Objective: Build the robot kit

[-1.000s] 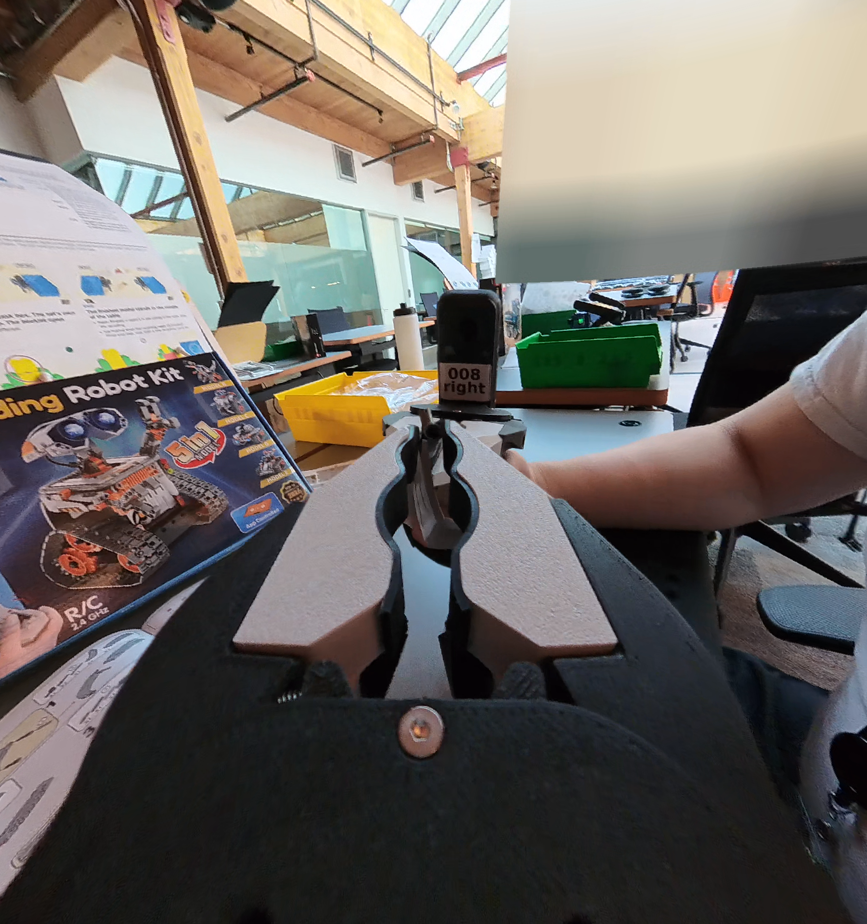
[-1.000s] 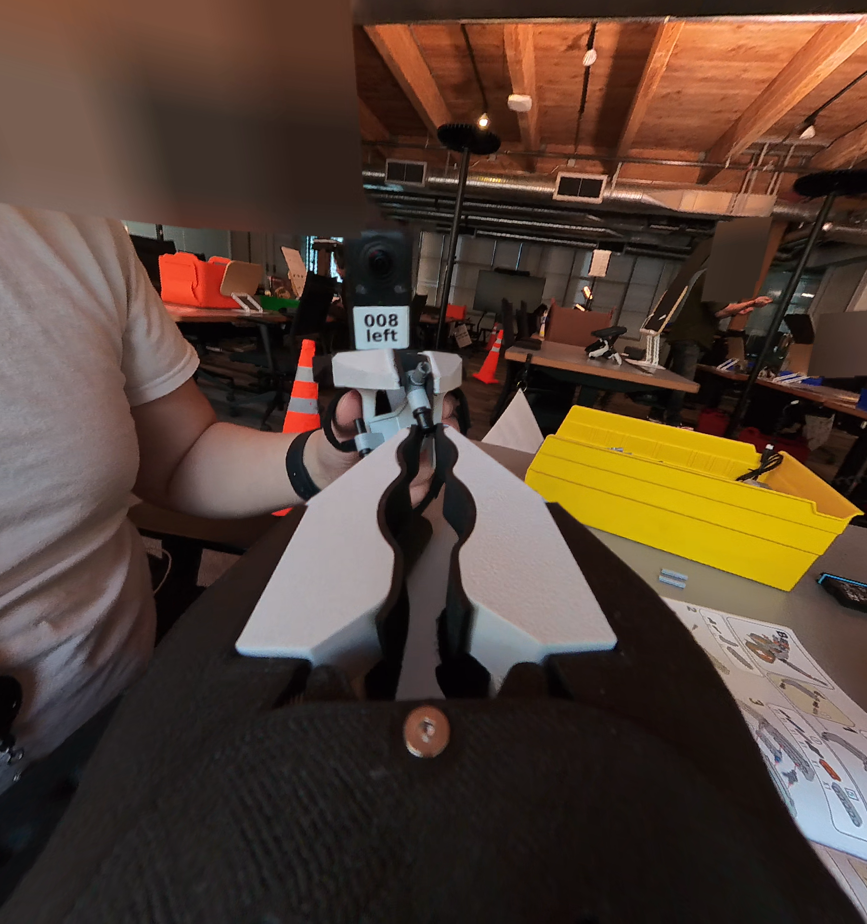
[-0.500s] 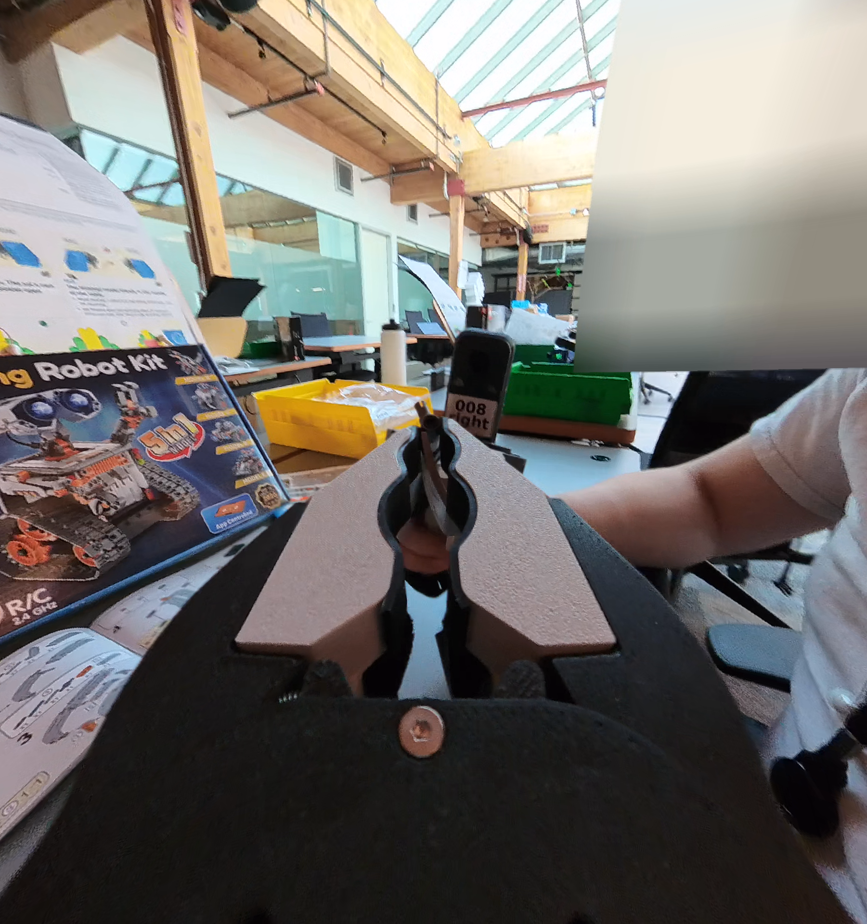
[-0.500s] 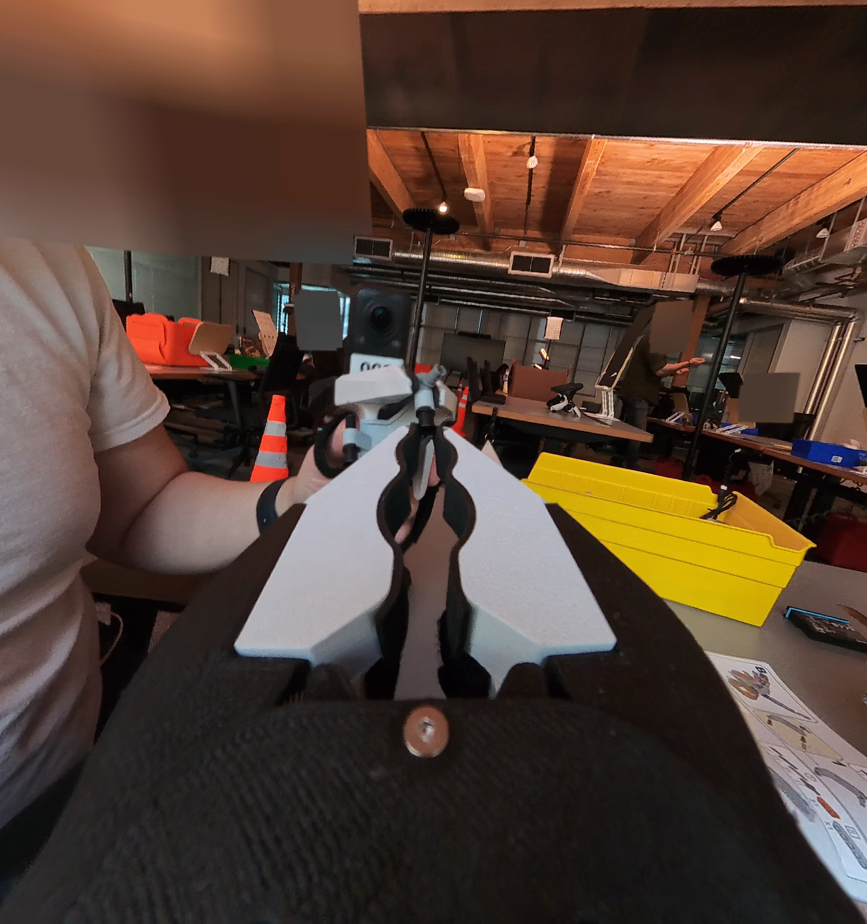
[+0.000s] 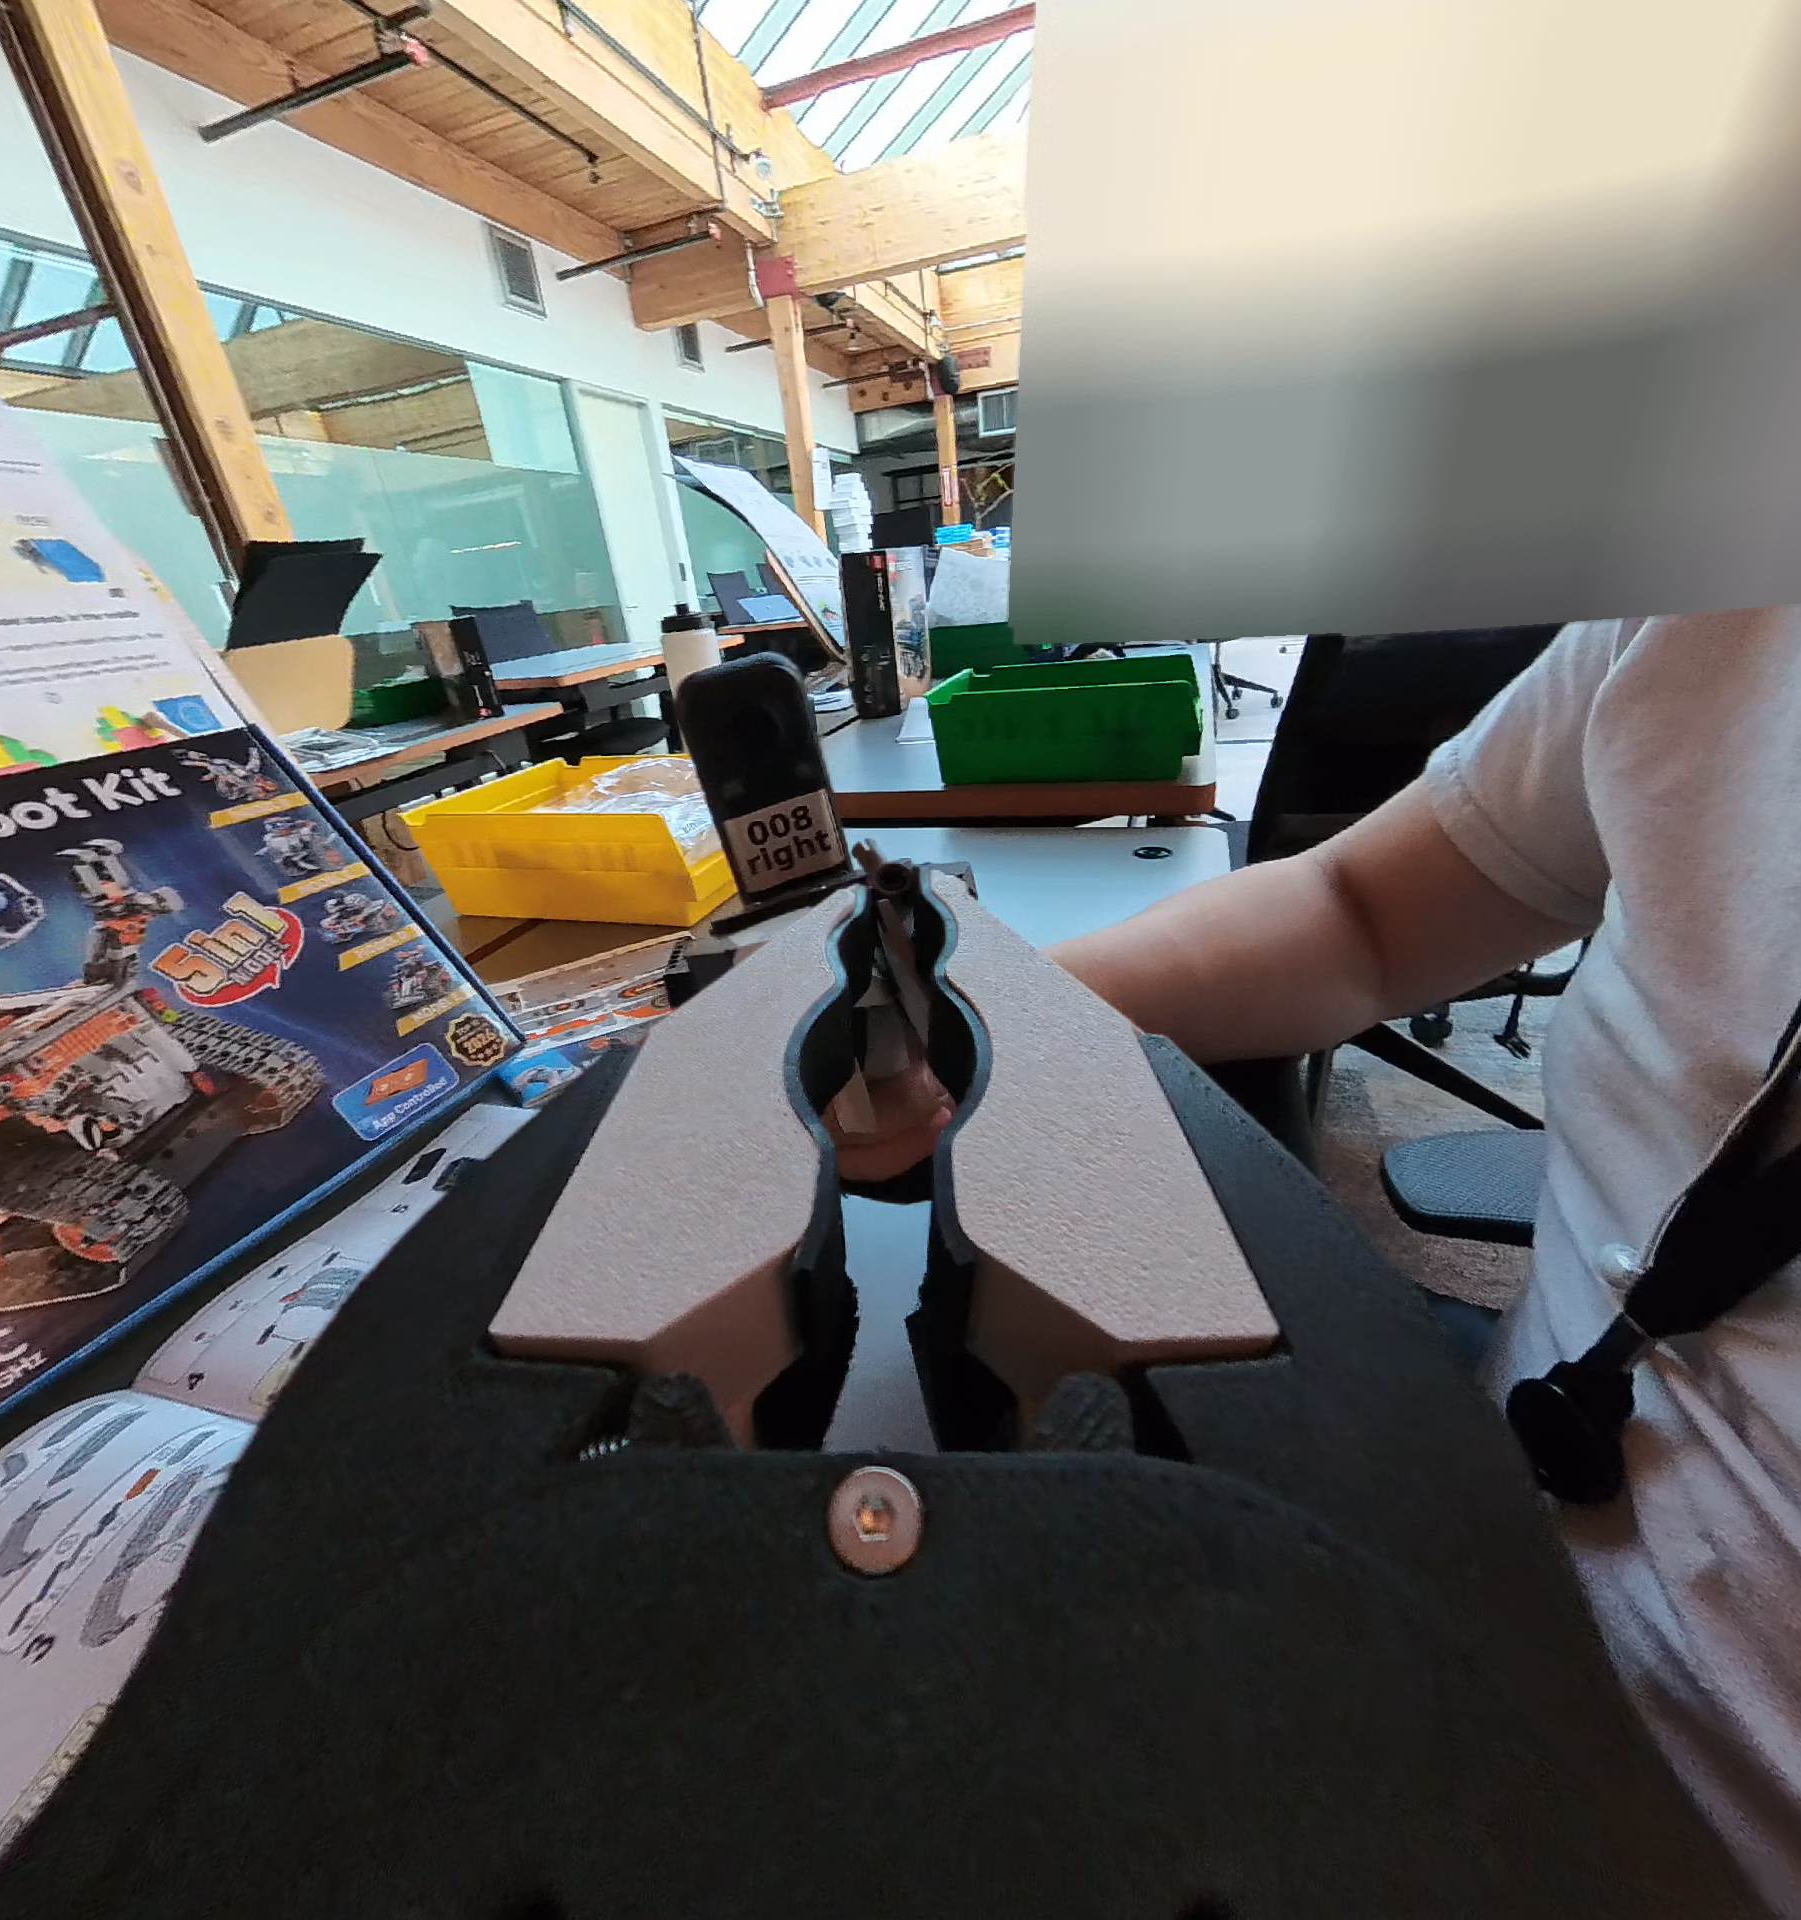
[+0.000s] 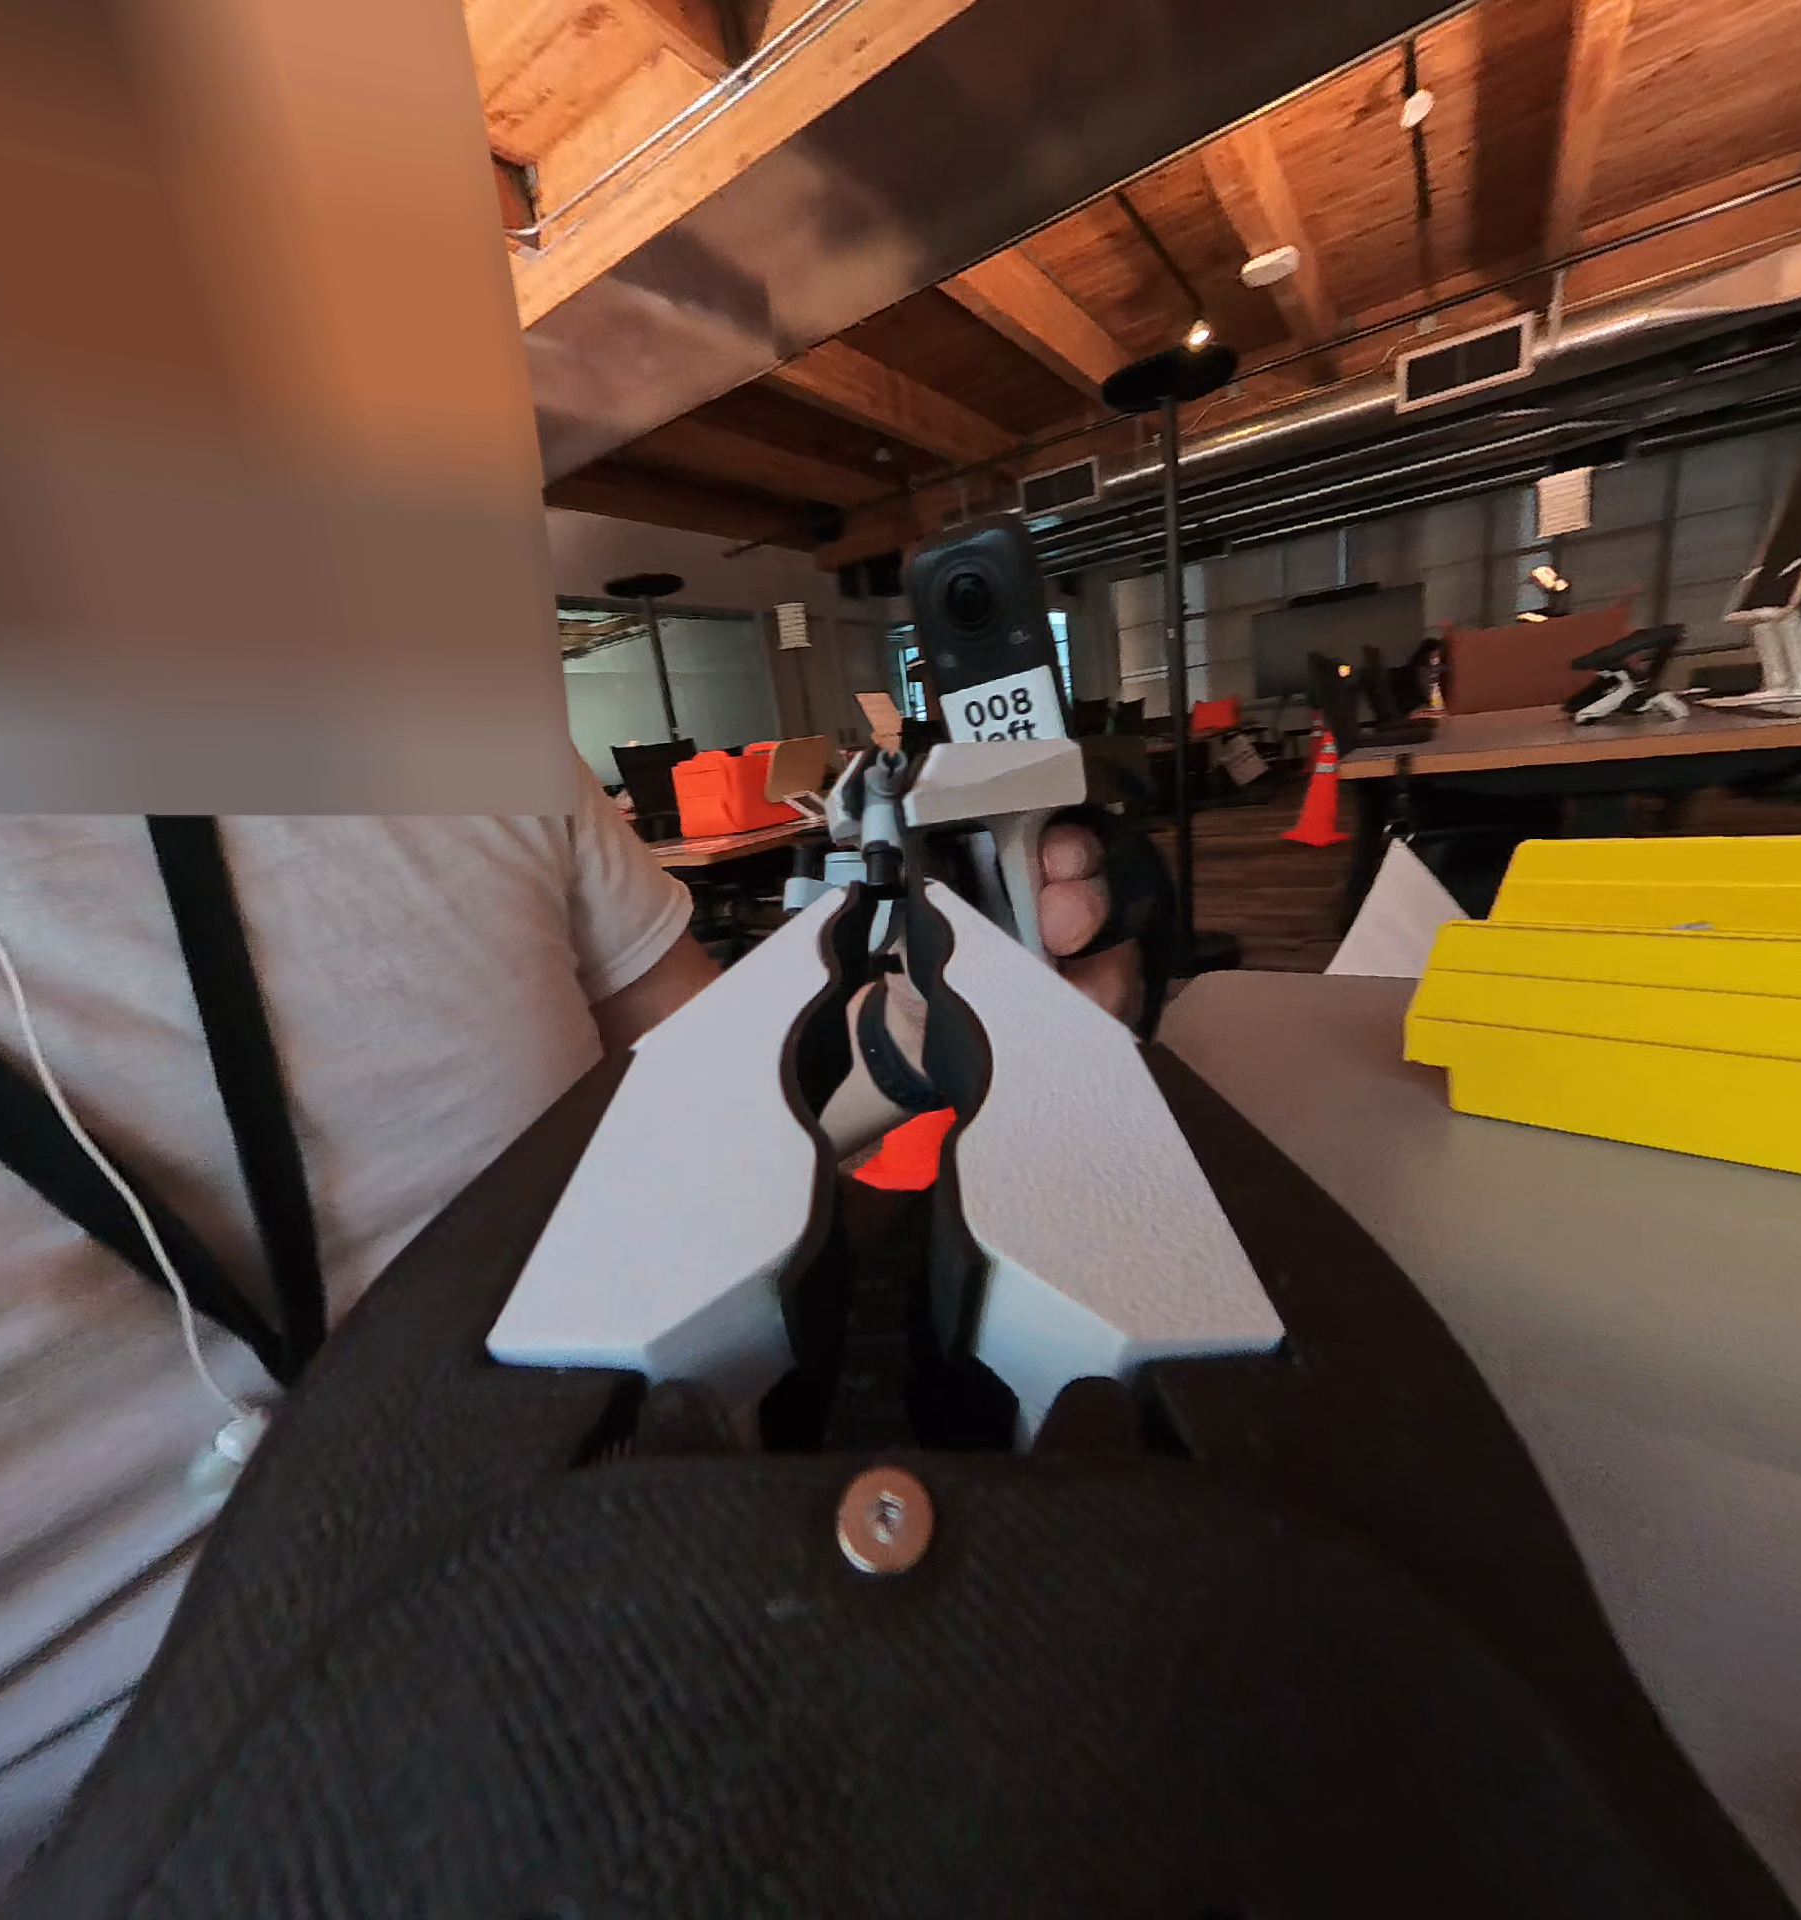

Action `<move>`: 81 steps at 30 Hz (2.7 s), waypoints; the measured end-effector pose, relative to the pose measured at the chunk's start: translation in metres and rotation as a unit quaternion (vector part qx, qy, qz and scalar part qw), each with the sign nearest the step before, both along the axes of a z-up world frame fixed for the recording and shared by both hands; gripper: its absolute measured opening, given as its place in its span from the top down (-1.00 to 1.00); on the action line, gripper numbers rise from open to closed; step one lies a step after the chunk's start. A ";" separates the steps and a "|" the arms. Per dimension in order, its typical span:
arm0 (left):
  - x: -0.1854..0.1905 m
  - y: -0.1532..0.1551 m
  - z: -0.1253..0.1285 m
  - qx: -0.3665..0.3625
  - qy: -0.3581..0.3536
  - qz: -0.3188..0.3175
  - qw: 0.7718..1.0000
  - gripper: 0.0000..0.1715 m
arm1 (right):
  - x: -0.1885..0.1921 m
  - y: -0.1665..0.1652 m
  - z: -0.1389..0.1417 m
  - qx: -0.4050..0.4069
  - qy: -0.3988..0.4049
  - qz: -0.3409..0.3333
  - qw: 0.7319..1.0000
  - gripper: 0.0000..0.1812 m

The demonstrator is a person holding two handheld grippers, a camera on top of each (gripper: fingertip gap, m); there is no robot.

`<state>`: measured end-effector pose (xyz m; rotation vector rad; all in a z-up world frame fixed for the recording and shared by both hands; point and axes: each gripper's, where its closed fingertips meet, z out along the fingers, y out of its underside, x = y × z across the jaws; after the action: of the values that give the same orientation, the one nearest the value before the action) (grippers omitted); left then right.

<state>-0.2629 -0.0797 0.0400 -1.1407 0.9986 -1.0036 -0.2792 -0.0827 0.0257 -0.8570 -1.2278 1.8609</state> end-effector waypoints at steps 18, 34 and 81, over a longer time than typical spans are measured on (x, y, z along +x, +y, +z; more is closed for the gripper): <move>-0.046 0.048 -0.055 -0.037 0.166 0.125 0.977 0.94 | 0.031 0.107 -0.123 0.188 -0.323 -0.219 0.901 0.63; -0.053 0.039 -0.096 -0.102 0.223 0.080 0.966 0.94 | 0.039 0.129 -0.184 0.158 -0.458 -0.197 0.852 0.62; -0.073 0.022 -0.088 -0.122 0.210 0.100 0.965 0.94 | 0.067 0.133 -0.180 0.192 -0.516 -0.117 0.827 0.83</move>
<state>-0.3359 -0.0581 -0.0478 -1.6722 1.0821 -0.7499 -0.2122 0.0507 -0.1539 -1.7698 -1.9080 0.8136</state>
